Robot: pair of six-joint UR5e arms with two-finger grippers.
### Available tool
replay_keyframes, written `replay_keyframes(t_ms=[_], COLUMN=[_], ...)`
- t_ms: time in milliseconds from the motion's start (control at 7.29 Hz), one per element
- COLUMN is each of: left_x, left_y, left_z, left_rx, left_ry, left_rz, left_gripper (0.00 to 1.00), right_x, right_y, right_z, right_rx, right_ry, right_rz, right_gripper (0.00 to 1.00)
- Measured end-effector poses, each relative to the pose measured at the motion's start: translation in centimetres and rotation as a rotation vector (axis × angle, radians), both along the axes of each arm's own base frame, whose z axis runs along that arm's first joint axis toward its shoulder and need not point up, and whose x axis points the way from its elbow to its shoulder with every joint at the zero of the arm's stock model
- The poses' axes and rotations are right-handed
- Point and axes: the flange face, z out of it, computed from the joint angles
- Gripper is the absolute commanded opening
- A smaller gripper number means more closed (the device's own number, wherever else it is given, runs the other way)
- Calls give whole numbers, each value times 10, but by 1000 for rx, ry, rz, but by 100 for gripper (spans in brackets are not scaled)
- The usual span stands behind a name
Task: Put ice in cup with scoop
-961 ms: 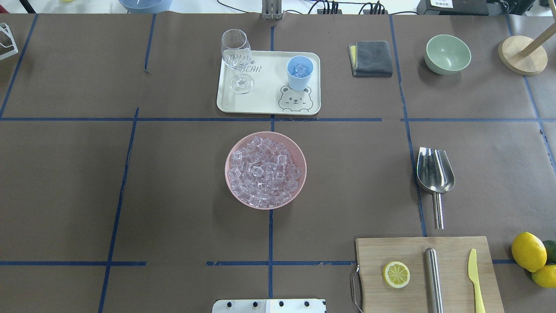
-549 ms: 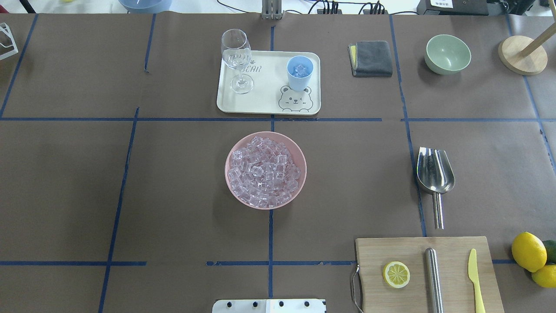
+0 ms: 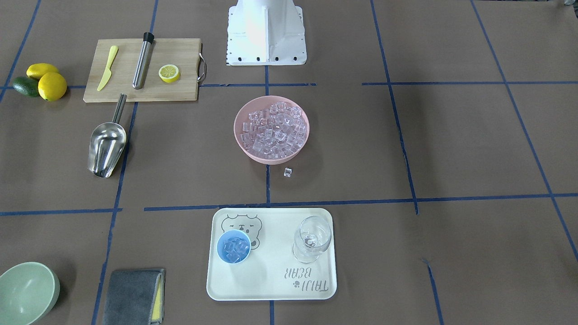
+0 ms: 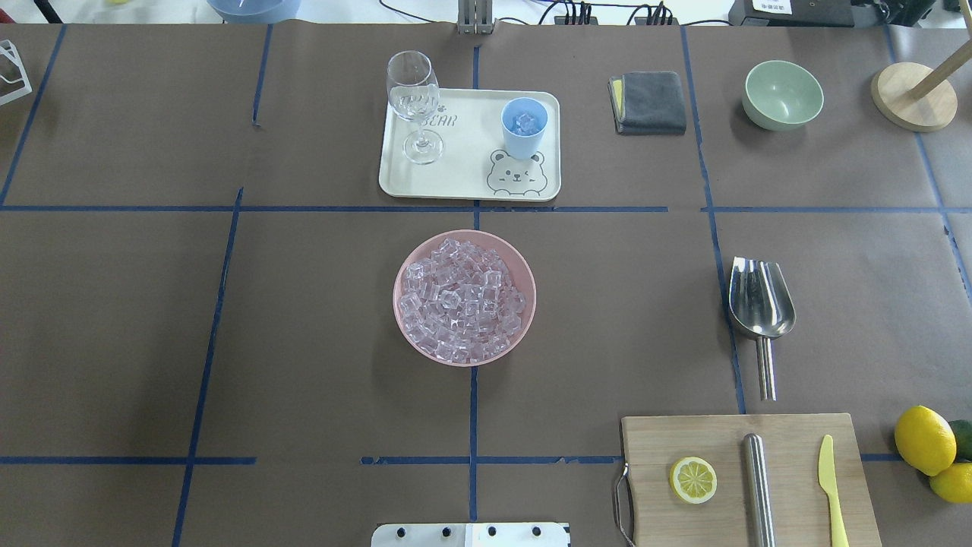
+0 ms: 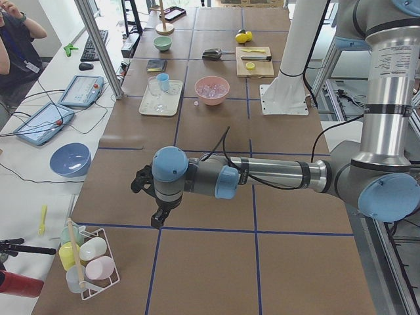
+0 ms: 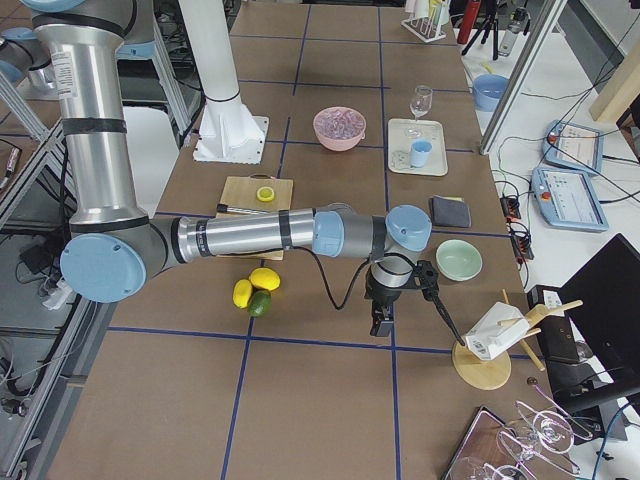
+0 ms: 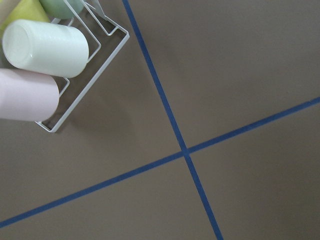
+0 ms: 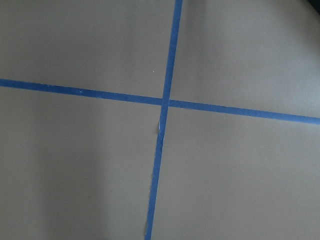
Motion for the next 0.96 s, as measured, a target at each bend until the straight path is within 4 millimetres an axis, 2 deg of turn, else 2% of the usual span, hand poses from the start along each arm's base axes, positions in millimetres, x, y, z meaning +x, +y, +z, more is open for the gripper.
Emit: replay_keyframes(t_ms=[412,961], left_x=[1,5], left_y=[5,4], left_z=[-7,25], left_rx=[-124,-229], left_ry=[42,46], left_rz=[-151,-174], left_gripper=[100,100], right_x=[0,0], right_y=[0,2], right_z=[0,3], right_rx=[-1,-7], right_ry=[0,1], right_rz=[1,2], right_gripper=[100,100])
